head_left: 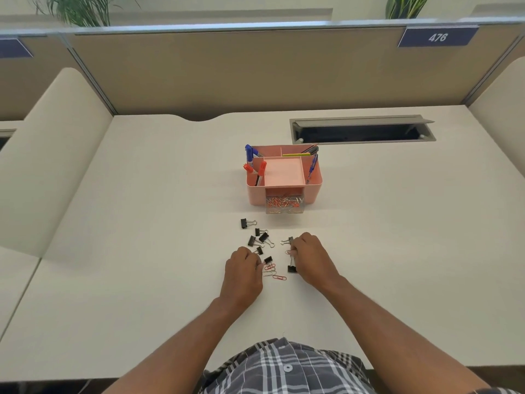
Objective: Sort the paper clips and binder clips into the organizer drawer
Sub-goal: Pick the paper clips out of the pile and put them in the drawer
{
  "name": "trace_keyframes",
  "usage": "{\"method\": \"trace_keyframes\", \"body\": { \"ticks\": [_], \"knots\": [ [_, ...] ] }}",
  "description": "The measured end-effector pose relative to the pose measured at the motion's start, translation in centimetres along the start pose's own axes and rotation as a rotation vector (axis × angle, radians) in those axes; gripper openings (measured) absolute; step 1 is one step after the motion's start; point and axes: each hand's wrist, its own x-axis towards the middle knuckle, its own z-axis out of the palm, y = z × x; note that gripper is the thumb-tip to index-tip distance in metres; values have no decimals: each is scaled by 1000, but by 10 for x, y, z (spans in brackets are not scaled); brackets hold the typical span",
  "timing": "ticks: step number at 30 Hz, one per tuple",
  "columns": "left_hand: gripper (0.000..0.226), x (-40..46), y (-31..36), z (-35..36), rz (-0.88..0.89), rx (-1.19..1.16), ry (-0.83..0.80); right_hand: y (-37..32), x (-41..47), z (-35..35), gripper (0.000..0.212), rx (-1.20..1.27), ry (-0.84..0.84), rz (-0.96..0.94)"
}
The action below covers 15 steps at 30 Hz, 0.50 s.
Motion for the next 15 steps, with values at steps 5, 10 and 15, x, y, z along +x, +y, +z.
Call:
{"method": "trace_keyframes", "body": {
  "ticks": [5,10,15],
  "knots": [
    [14,3,3,-4,-108,-84,-58,5,2,-7,12,71,-27,148],
    [14,2,7,-6,-144,-152,-41,2,2,-10,12,85,-63,182],
    [10,-1,9,-2,-132,-144,-44,-5,-1,-4,15,31,-67,152]
  ]
}}
